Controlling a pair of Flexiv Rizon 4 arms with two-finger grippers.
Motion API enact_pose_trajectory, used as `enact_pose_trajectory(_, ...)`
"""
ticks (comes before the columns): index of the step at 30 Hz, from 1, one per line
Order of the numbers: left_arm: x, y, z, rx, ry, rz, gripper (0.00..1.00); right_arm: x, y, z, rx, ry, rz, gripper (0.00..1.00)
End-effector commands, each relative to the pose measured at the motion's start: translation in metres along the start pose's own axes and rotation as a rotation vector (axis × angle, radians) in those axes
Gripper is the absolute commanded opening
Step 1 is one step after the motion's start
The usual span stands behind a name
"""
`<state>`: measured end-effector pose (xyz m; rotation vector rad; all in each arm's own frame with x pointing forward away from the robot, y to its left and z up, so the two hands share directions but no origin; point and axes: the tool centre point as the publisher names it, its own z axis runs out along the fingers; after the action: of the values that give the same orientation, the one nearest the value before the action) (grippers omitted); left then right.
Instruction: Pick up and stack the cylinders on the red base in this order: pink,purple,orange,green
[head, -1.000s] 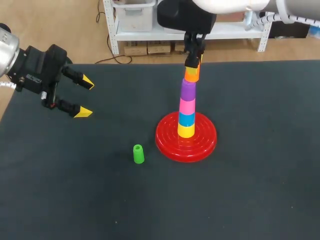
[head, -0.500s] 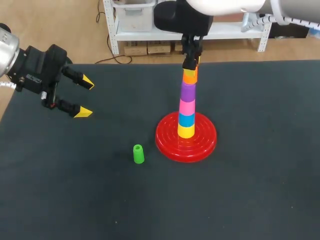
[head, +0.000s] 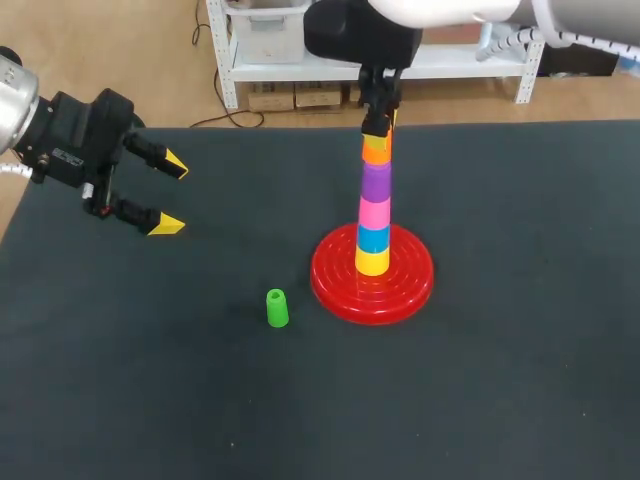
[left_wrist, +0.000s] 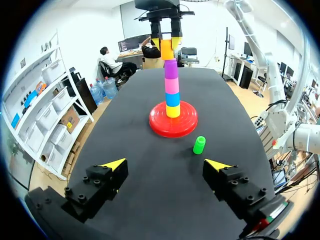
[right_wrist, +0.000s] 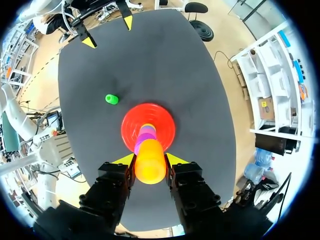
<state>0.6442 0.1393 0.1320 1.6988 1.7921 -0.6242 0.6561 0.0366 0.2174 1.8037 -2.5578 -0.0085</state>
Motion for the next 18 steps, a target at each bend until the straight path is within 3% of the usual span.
enact_pose_trajectory(1, 0.0013, -0.0004, 0.0003, -0.002, -0.004, 0.002, 1.00, 0.0051, 0.0036, -0.0004, 0.012, -0.010, 0.002, 0.00)
enact_pose_trajectory(18, 0.0013, -0.0004, 0.0003, -0.002, -0.004, 0.002, 1.00, 0.0057, 0.0050, 0.0045, -0.007, 0.004, -0.005, 0.00)
